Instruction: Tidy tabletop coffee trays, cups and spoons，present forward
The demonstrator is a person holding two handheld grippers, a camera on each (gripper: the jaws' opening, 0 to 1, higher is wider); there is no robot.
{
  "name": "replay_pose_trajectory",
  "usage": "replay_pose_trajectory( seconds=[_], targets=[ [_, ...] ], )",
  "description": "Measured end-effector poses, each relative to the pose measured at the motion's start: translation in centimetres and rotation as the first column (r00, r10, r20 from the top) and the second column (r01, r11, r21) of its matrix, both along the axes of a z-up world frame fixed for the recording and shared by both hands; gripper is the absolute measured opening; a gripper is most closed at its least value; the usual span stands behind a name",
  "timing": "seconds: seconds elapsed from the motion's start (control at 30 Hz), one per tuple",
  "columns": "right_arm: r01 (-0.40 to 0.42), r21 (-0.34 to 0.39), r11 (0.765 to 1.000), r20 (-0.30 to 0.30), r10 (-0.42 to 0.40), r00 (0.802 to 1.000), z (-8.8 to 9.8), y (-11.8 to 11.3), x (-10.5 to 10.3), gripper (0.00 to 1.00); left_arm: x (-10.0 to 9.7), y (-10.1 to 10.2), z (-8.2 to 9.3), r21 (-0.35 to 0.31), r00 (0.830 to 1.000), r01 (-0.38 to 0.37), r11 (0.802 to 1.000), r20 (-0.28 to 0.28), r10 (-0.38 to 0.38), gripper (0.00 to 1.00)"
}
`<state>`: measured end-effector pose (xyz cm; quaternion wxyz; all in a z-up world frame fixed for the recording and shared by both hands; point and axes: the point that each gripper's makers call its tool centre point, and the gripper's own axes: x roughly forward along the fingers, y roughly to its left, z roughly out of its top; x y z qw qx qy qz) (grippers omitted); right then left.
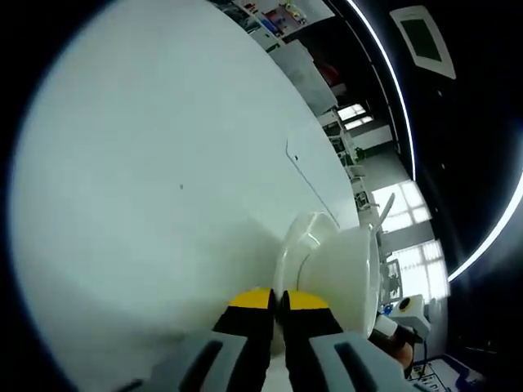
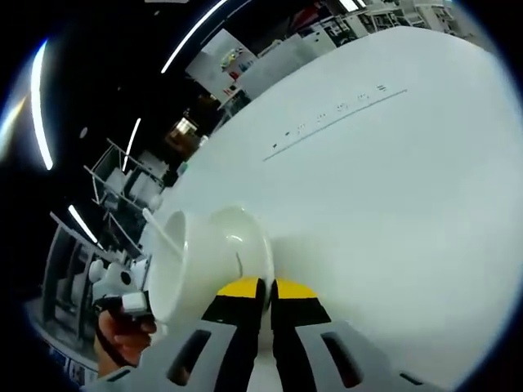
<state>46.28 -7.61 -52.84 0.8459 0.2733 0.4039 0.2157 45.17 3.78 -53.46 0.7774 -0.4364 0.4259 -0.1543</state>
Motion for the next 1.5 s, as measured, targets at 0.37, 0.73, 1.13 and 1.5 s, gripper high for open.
replay_pose_trajectory(
  seconds=[0.37,0.73,1.13,1.5],
  targets=[
    [0.037,0.023,0.999,-0.026,-0.036,0.999,-0.9,0.5,3.3,0.05,3.6,0.5,-1.0,-0.016,0.999,-0.035,0.999,-0.024,0.035,0.06],
    [0.094,0.036,0.995,-0.060,-0.092,0.994,-2.4,-0.2,5.5,0.04,5.1,0.1,-2.2,-0.024,0.997,-0.074,0.997,-0.040,0.073,0.06],
    [0.117,0.019,0.993,-0.060,-0.116,0.991,-3.0,-0.2,5.6,0.05,5.8,0.1,-2.8,-0.013,0.995,-0.094,0.995,-0.045,0.094,0.06],
    [0.147,0.039,0.988,-0.044,-0.145,0.988,-3.2,-0.4,6.1,0.06,6.0,0.1,-2.8,0.019,0.994,-0.112,0.994,-0.015,0.112,0.08]
  ],
)
